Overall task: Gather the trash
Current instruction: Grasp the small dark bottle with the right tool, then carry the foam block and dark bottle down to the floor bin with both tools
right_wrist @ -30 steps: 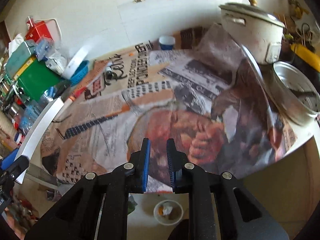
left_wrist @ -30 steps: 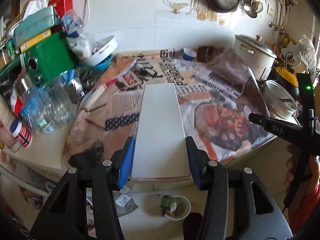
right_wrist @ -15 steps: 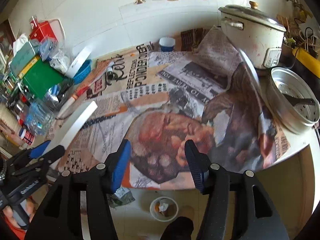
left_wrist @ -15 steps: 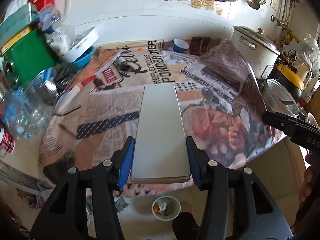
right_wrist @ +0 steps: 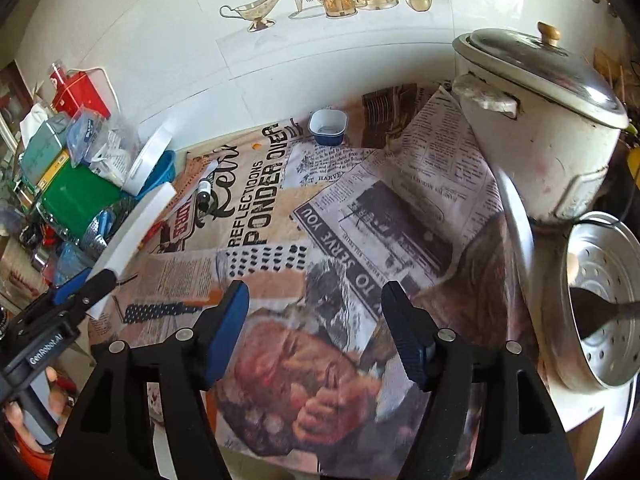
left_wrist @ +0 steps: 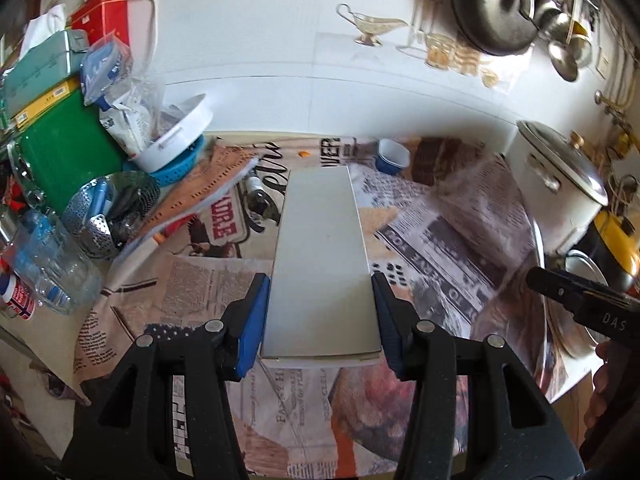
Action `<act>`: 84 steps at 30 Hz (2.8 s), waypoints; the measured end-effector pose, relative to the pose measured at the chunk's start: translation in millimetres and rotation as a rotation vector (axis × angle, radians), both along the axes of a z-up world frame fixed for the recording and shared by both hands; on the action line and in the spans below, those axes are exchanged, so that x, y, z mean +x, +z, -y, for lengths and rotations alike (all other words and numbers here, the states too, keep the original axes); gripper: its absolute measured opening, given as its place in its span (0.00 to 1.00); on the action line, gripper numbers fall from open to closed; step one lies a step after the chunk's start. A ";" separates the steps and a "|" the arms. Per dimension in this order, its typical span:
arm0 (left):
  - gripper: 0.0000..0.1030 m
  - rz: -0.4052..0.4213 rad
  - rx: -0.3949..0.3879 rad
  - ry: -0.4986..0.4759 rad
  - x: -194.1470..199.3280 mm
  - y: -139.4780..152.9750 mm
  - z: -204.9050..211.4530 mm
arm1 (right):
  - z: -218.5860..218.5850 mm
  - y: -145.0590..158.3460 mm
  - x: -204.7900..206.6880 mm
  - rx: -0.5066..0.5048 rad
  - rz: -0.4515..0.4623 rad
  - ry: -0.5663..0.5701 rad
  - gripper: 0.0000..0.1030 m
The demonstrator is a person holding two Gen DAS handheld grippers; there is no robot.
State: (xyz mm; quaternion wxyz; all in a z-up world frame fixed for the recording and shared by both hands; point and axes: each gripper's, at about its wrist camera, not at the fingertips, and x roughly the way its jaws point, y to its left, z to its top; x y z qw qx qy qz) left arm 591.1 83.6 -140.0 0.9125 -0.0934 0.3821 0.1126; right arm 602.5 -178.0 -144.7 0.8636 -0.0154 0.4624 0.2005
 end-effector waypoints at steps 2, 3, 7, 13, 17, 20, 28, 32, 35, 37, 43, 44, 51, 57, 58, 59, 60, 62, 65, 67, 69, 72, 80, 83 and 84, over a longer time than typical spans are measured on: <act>0.48 0.006 0.013 0.035 0.9 4.0 -10.7 | -8.3 -5.3 11.4 0.007 -0.011 0.025 0.63; 0.48 0.009 0.019 0.055 0.2 6.0 -18.0 | -17.3 -9.3 16.4 0.003 -0.017 0.043 0.63; 0.48 0.021 0.029 0.128 -7.2 11.1 -51.0 | -58.8 -24.5 38.6 -0.007 -0.043 0.124 0.63; 0.48 0.040 0.045 0.200 -16.5 13.9 -106.1 | -140.0 -47.6 73.0 -0.026 -0.043 0.236 0.63; 0.48 0.044 0.032 0.200 -8.2 9.1 -148.7 | -190.7 -67.2 101.5 -0.036 -0.043 0.253 0.63; 0.48 0.046 0.020 0.175 0.9 2.4 -180.9 | -232.7 -86.0 124.1 -0.037 -0.029 0.248 0.63; 0.48 0.023 -0.046 0.089 26.7 -26.2 -239.3 | -313.1 -152.2 174.1 -0.118 -0.080 0.206 0.50; 0.48 0.018 -0.063 0.043 31.1 -34.7 -250.1 | -325.8 -170.1 180.9 -0.183 -0.100 0.182 0.38; 0.48 0.016 -0.072 0.013 31.4 -37.6 -251.1 | -326.4 -177.8 178.1 -0.203 -0.127 0.178 0.27; 0.48 0.015 -0.069 -0.001 30.4 -38.3 -249.9 | -324.4 -178.0 172.2 -0.207 -0.114 0.169 0.25; 0.48 0.014 -0.069 -0.032 19.7 -33.0 -236.7 | -295.9 -141.0 128.8 -0.162 -0.054 0.131 0.25; 0.48 0.013 -0.074 -0.040 16.5 -30.7 -232.4 | -287.3 -129.6 118.4 -0.146 -0.043 0.122 0.25; 0.48 0.039 -0.066 -0.103 -22.3 -3.5 -173.8 | -204.1 -33.7 20.4 -0.024 0.051 0.064 0.25; 0.48 0.102 -0.055 -0.091 -86.5 9.9 -96.7 | -115.5 8.9 -69.9 0.043 0.132 0.045 0.25; 0.48 0.109 -0.053 -0.080 -98.4 9.9 -84.2 | -107.6 8.4 -80.1 0.060 0.135 0.050 0.25; 0.48 0.113 -0.048 -0.065 -111.1 10.1 -70.2 | -90.5 13.6 -97.4 0.082 0.135 0.058 0.25; 0.48 0.112 -0.050 -0.054 -125.2 9.4 -54.2 | -76.1 17.2 -112.8 0.091 0.134 0.066 0.25; 0.48 0.105 -0.059 -0.043 -150.3 6.4 -25.0 | -55.1 21.9 -139.0 0.089 0.139 0.080 0.25; 0.48 0.086 -0.062 -0.038 -183.5 1.9 14.7 | -33.1 26.0 -174.1 0.067 0.140 0.104 0.25; 0.48 0.071 -0.072 -0.043 -203.5 -0.6 36.0 | -18.9 27.6 -196.8 0.032 0.145 0.110 0.25; 0.48 0.055 -0.071 -0.051 -220.0 -2.8 53.4 | -8.0 26.0 -214.5 0.014 0.128 0.114 0.25; 0.48 0.021 -0.069 -0.060 -242.1 -7.8 72.6 | 5.1 19.9 -234.2 0.017 0.088 0.104 0.25; 0.48 -0.097 -0.079 -0.090 -281.5 -54.7 80.5 | 13.0 -26.4 -268.5 0.016 -0.038 0.073 0.25; 0.48 -0.154 -0.087 -0.098 -285.2 -86.9 71.2 | 4.9 -58.5 -273.0 -0.009 -0.090 0.059 0.25; 0.48 -0.175 -0.085 -0.097 -285.5 -98.6 67.5 | 2.3 -70.2 -275.4 -0.023 -0.103 0.055 0.25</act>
